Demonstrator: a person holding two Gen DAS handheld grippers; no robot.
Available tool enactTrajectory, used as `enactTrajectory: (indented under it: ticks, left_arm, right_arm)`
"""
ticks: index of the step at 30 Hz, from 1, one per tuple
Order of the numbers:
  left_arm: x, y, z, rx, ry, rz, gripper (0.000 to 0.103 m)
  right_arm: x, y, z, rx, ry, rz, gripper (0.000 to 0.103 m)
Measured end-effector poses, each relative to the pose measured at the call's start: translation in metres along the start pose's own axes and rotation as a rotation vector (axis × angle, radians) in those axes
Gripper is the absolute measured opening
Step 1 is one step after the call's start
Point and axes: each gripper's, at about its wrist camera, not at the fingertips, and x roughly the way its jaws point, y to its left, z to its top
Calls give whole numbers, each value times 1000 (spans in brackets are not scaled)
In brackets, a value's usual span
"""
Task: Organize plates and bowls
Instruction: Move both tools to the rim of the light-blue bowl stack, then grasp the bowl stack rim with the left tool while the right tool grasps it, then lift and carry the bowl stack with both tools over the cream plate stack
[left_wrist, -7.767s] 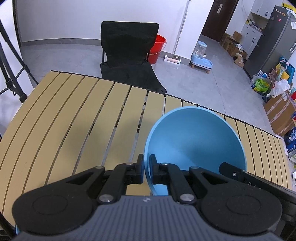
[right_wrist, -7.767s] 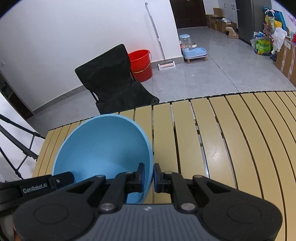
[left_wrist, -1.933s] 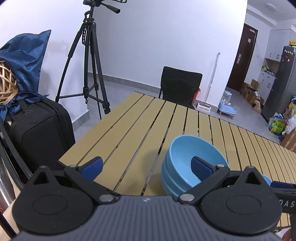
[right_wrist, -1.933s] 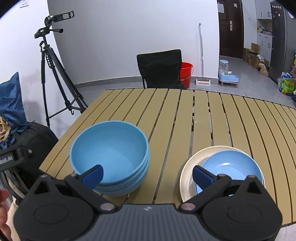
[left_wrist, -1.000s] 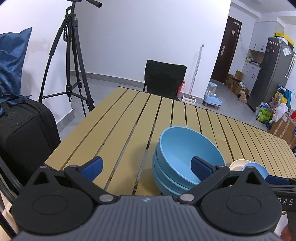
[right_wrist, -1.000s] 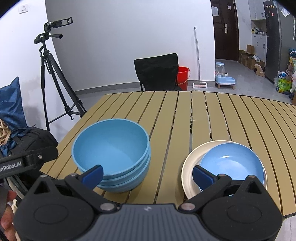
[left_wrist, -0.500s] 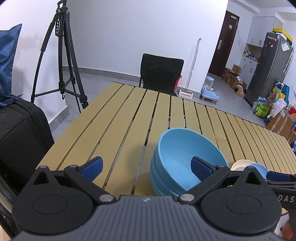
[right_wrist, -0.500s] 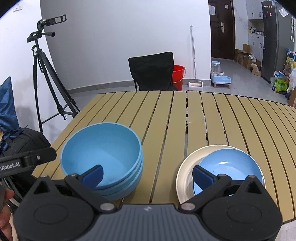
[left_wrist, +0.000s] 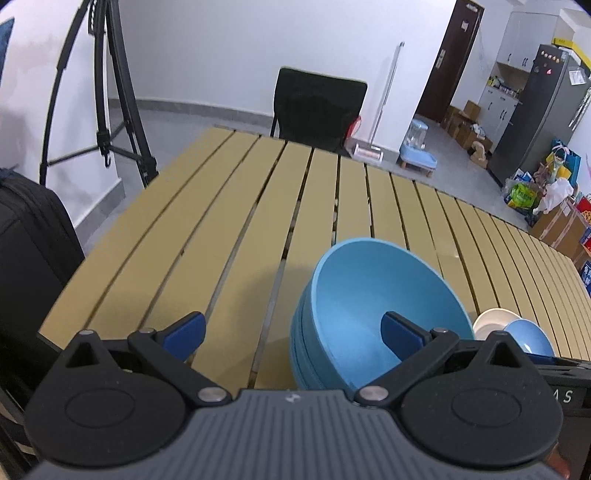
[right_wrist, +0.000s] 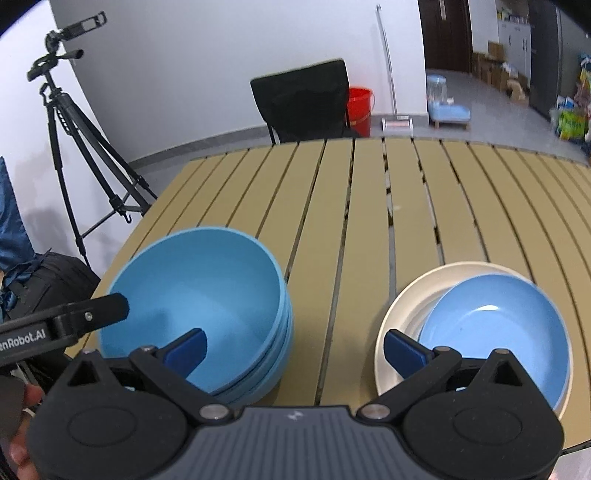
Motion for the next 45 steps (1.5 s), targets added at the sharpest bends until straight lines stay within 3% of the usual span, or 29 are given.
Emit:
enactTrajectory:
  ticks: [8,13,19,24,28,32,45]
  left_arm:
    - [28,3,6,-25,84,-13,99]
    - [41,5,10,-55,140,-36,79]
    - [55,7,11,-85,196,-57,64]
    - [65,7,10,-113,238,-79,56]
    - [71,6,9,-120,255,-80,42]
    - [72,5,8,-125,252,-84,42]
    - [70,3,6,-122,246,-84,41]
  right_arm:
    - [27,-5,6,39,71,43,95]
    - [38,-5,7,45,102,64,90]
    - [47,-5,9,63,139,85,83]
    - [56,-8,11,90,181,104,70]
    - [62,-8,10,109,208,122,56]
    - [67,-7,9,115,224,140,44]
    - [69,-9,7,135,222,176,37]
